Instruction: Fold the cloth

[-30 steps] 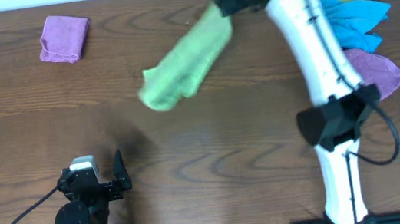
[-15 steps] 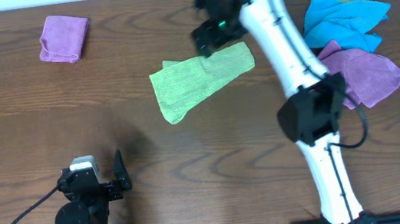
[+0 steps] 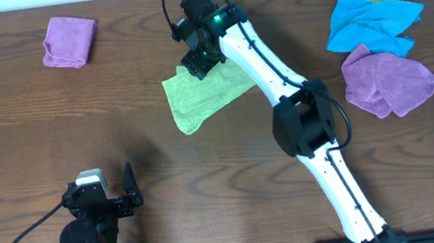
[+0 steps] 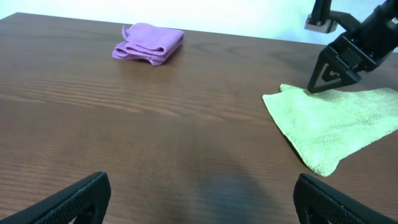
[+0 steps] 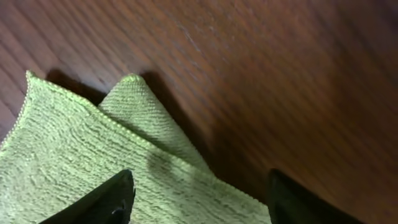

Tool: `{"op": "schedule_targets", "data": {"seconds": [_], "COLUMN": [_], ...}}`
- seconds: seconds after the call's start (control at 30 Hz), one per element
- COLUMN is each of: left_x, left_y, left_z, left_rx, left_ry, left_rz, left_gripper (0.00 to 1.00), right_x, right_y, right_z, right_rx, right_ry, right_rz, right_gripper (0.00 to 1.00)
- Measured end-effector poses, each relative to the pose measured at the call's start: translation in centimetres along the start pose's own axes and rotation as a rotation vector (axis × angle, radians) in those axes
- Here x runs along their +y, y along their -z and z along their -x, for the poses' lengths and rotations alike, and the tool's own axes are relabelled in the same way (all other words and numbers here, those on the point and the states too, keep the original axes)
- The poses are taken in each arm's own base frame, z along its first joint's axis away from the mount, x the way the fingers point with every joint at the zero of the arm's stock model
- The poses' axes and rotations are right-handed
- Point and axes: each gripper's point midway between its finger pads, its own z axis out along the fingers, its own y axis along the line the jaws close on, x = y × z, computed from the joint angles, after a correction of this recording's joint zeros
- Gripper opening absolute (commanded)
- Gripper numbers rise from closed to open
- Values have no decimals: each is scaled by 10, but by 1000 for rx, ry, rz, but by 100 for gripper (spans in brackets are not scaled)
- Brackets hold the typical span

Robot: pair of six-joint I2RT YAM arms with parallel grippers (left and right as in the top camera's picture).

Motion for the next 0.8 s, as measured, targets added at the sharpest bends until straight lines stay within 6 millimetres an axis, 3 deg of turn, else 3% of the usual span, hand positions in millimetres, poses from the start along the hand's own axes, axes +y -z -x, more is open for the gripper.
{"op": "schedule_targets", "data": {"seconds": [0.3, 0.37, 0.47, 0.5, 0.53, 0.57, 0.8], "left_x": [0, 0, 0, 0, 0, 0, 0], "left_y": [0, 0, 0, 0, 0, 0, 0], "left_z": [0, 0, 0, 0, 0, 0, 0], "left_rx": [0, 0, 0, 0, 0, 0, 0], "left_ry": [0, 0, 0, 0, 0, 0, 0], "left_rz": [0, 0, 0, 0, 0, 0, 0], "left_gripper": [95, 95, 95, 95, 96, 95, 95], "right_x": [-4, -3, -3, -3, -3, -3, -3], "right_y": [2, 2, 2, 2, 2, 2, 1], "right_z": [-16, -19, -20, -20, -20, -21, -22], "right_rx": [61, 73, 76, 76, 77, 78, 82], "right_ry": [-12, -9, -13, -6, -8, -10, -10], "right_rz": [6, 9, 8, 8, 8, 9, 9], "right_gripper": [59, 51, 31, 29, 33, 54, 46]}}
